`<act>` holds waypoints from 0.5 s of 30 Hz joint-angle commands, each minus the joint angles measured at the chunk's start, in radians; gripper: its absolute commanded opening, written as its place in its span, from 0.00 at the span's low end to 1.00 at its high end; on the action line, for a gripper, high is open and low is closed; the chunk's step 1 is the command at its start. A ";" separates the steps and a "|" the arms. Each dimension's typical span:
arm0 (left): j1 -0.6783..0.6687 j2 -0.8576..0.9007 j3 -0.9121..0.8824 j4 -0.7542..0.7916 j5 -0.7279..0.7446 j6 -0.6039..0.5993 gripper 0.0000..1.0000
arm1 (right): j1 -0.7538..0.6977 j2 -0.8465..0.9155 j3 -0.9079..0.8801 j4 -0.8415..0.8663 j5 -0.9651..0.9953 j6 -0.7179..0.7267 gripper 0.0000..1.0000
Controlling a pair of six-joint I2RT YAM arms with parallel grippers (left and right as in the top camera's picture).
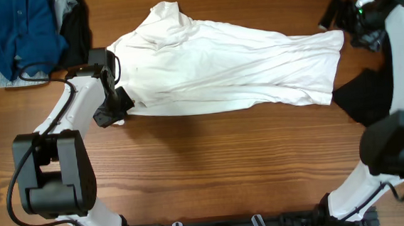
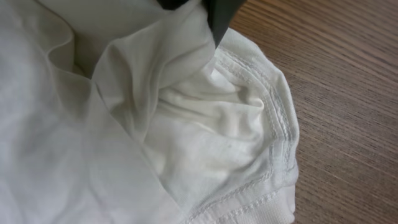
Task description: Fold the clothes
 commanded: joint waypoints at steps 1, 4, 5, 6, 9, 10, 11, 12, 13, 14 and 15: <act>0.000 -0.015 -0.004 0.009 -0.010 0.008 0.04 | 0.009 0.019 -0.038 -0.099 -0.005 0.010 1.00; 0.000 -0.015 -0.004 0.008 -0.010 0.008 0.04 | 0.009 0.018 -0.089 -0.128 0.006 0.036 1.00; 0.000 -0.015 -0.004 0.007 -0.010 0.008 0.04 | 0.009 0.016 -0.128 -0.132 0.007 0.043 1.00; 0.000 -0.015 -0.004 0.007 -0.010 0.008 0.04 | 0.009 0.016 -0.151 -0.130 0.008 0.047 1.00; 0.000 -0.015 -0.004 0.007 -0.010 0.008 0.04 | 0.009 0.005 -0.258 -0.100 0.013 0.058 1.00; 0.000 -0.015 -0.004 0.007 -0.010 0.008 0.04 | 0.009 -0.003 -0.311 -0.076 0.014 0.061 0.98; 0.000 -0.014 -0.004 0.008 -0.010 0.008 0.04 | 0.009 -0.014 -0.365 -0.042 0.014 0.069 0.95; 0.000 -0.015 -0.004 0.008 -0.010 0.008 0.04 | 0.009 -0.026 -0.407 -0.010 0.023 0.086 0.91; 0.000 -0.015 -0.004 0.008 -0.009 0.008 0.04 | 0.009 -0.034 -0.438 0.016 0.031 0.098 0.88; 0.000 -0.015 -0.004 0.009 -0.009 0.008 0.04 | 0.009 -0.050 -0.493 0.067 0.052 0.117 0.84; 0.000 -0.015 -0.004 0.010 -0.010 0.008 0.04 | 0.009 -0.058 -0.520 0.092 0.065 0.129 0.82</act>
